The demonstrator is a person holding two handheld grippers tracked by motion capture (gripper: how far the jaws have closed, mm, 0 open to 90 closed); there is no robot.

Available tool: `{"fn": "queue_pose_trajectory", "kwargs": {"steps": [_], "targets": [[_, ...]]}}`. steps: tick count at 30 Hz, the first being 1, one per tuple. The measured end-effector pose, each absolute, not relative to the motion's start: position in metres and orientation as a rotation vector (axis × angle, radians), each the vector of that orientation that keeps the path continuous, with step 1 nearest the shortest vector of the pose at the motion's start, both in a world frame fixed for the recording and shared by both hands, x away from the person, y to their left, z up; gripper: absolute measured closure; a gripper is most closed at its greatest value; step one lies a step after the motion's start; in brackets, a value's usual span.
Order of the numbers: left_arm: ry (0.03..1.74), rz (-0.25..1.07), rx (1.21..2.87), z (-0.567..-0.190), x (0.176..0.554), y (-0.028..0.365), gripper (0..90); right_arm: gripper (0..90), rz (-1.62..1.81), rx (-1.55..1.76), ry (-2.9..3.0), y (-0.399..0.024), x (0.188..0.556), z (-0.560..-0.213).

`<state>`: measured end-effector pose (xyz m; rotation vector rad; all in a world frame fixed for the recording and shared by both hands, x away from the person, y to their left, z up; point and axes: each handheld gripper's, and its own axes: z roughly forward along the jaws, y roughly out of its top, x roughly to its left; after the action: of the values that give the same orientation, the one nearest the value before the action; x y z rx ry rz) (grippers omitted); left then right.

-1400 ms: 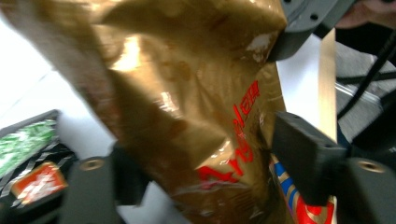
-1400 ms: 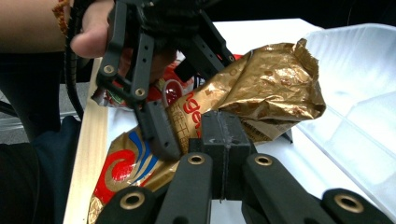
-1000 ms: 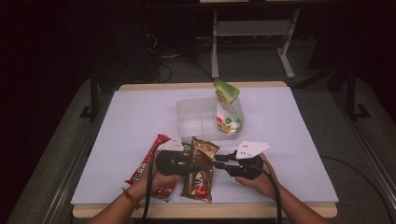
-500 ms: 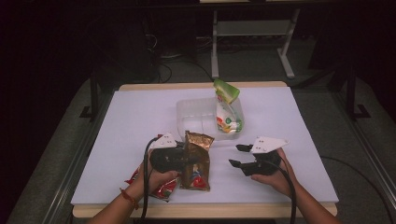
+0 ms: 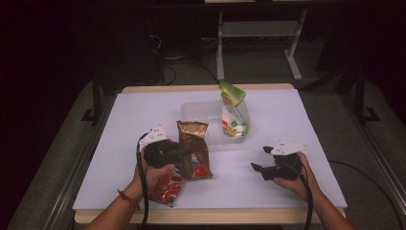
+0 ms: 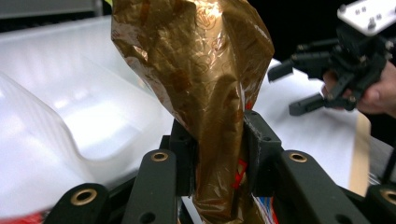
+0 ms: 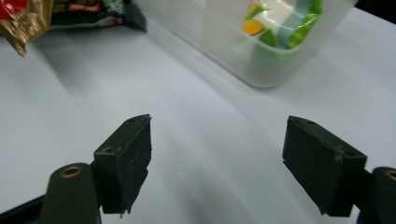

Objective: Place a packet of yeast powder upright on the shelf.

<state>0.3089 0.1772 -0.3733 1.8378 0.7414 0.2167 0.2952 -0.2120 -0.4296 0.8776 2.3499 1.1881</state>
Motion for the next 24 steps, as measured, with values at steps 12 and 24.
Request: {"fn": "queue_pose_trajectory", "kwargs": {"steps": [12,24], "targets": [[0.824,0.332,1.755,-0.352,0.34,0.164,68.6,24.5,1.184,0.904,2.288,-0.216,0.292,-0.436],[0.941,0.448,1.691,-0.339,0.371,0.14,68.7,24.9,1.173,0.864,2.318,-0.209,0.291,-0.439]]}}
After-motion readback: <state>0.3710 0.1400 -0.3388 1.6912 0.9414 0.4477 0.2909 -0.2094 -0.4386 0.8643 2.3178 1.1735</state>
